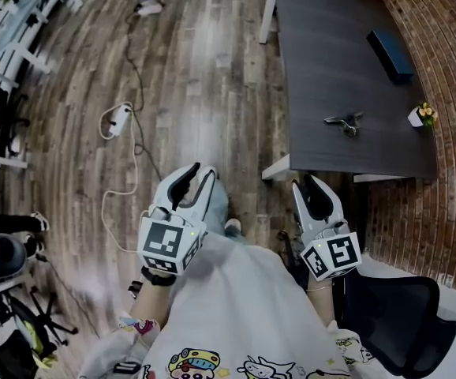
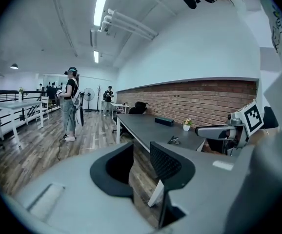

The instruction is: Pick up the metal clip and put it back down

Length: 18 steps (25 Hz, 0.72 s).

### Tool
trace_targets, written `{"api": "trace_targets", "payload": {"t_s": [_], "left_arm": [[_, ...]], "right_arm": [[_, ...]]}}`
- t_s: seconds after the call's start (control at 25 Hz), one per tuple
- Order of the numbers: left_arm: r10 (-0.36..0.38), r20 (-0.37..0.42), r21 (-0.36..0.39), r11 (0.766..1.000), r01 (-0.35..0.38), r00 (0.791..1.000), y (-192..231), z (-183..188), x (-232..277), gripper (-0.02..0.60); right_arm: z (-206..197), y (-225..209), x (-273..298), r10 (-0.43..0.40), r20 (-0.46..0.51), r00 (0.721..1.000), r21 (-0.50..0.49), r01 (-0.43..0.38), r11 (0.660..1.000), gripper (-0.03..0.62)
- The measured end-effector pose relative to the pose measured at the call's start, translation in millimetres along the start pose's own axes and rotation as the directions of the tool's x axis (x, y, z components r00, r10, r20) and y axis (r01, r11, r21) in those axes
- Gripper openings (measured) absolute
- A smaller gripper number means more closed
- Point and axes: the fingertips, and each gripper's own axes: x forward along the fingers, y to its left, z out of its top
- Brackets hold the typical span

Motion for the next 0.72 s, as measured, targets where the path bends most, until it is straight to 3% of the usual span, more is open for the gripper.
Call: {"api": "trace_targets", "payload": {"t_s": [0.24, 0.72], "left_arm": [[-0.009, 0.013, -0.004, 1.0, 0.009, 1.0, 43, 18, 32, 0.155], [-0.057, 0.018, 0.013, 0.998, 0.056, 0.998, 155, 68, 114, 0.183]], "right_arm": [[13, -10, 51, -0.006, 0.0, 1.0, 0.02, 0.006, 1.0, 0.148], [56, -31, 171, -0.068, 0.007, 0.998, 0.033, 0.067, 0.997, 0.172]]}}
